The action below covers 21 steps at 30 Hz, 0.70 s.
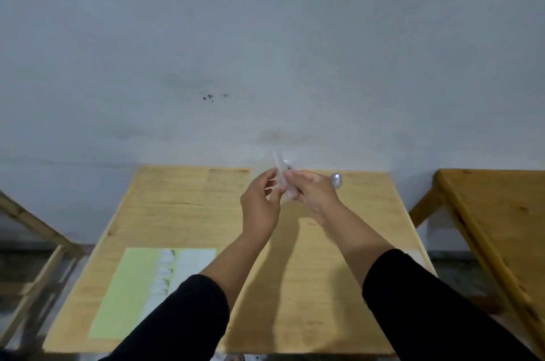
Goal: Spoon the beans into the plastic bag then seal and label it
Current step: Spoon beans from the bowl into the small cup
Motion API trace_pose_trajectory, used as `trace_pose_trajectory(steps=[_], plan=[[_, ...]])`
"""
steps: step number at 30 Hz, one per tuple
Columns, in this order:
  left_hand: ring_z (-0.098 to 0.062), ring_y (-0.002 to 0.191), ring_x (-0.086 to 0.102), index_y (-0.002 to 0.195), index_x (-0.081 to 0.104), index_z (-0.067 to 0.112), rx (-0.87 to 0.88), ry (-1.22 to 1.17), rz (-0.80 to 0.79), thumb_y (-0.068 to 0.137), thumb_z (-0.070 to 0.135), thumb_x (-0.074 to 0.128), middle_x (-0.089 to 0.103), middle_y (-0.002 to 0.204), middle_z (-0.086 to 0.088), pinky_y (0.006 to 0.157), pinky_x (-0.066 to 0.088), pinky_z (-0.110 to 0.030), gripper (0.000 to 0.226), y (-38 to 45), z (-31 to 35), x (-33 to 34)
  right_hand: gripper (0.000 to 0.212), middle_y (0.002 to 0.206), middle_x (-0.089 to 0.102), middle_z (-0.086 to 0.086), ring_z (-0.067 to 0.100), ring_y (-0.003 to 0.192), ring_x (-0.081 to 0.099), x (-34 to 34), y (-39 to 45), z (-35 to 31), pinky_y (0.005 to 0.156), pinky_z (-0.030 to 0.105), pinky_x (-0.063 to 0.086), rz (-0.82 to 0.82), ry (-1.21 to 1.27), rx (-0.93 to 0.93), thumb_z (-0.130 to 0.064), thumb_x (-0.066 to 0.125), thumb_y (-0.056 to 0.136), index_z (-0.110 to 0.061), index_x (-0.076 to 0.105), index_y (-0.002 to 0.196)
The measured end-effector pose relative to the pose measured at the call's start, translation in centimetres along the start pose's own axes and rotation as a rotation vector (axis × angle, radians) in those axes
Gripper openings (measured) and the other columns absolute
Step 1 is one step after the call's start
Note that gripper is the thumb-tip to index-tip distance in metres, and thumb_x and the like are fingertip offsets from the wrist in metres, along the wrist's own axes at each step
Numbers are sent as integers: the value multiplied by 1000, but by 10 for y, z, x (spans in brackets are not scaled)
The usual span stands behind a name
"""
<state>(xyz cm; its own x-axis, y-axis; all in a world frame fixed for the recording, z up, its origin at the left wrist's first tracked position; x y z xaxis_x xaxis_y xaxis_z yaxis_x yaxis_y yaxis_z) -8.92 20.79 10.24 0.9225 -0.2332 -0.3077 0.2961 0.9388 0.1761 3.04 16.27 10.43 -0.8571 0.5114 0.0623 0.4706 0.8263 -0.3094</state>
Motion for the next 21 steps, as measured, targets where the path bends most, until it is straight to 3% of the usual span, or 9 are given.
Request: trace_pose_trajectory(steps=[3, 6, 9, 13, 16, 21], plan=[[4, 93, 61, 120, 61, 16, 29, -49, -33, 88, 9, 61, 65, 111, 10, 80, 42, -1, 33, 18, -3, -25, 12, 81, 68, 6, 14, 73, 63, 30, 10, -6, 75, 26, 53, -16, 82, -18, -17, 62, 88, -9, 70, 93], [7, 94, 59, 122, 61, 18, 31, -69, -73, 87, 16, 64, 64, 112, 13, 80, 40, 1, 35, 35, -6, -38, 19, 85, 68, 6, 9, 71, 64, 46, 20, -8, 71, 20, 55, 18, 117, -22, -13, 60, 90, -2, 66, 103], [6, 101, 59, 124, 60, 17, -17, -101, -114, 82, 26, 70, 65, 116, 11, 85, 43, -3, 44, 48, -14, -41, 17, 89, 69, 7, 11, 77, 65, 55, 26, -7, 74, 20, 56, 50, 102, -23, -13, 60, 90, -3, 67, 101], [3, 100, 60, 123, 61, 16, -41, -92, -132, 86, 25, 67, 66, 113, 8, 78, 42, 1, 38, 53, -20, -40, 13, 93, 69, 15, 24, 88, 67, 55, 33, -8, 88, 32, 54, 82, 17, -39, -10, 61, 88, -2, 68, 96], [2, 93, 61, 118, 65, 16, -70, -65, -105, 89, 20, 62, 69, 106, 5, 72, 39, 4, 30, 56, -23, -38, 5, 81, 69, 15, 23, 78, 67, 53, 35, -14, 74, 28, 54, 125, -96, -92, -6, 63, 85, -7, 64, 80], [9, 68, 58, 109, 69, 15, -58, 40, -26, 89, 14, 59, 70, 83, 8, 65, 37, 4, 22, 59, -18, -35, 26, 63, 63, 3, 16, 61, 61, 54, 35, -23, 65, 33, 52, 174, -334, -267, 0, 55, 80, -25, 52, 81]])
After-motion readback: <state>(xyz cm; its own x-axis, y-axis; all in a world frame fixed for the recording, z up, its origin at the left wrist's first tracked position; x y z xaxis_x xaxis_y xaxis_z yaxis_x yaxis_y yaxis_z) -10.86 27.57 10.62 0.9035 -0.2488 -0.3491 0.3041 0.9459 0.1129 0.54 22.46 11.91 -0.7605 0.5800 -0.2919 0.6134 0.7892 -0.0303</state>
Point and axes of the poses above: each hand's wrist, its own y-axis towards the middle knuckle, its own x-axis out of the palm, z = x × y, the point moved 6 cm from there along y, towards the middle knuckle
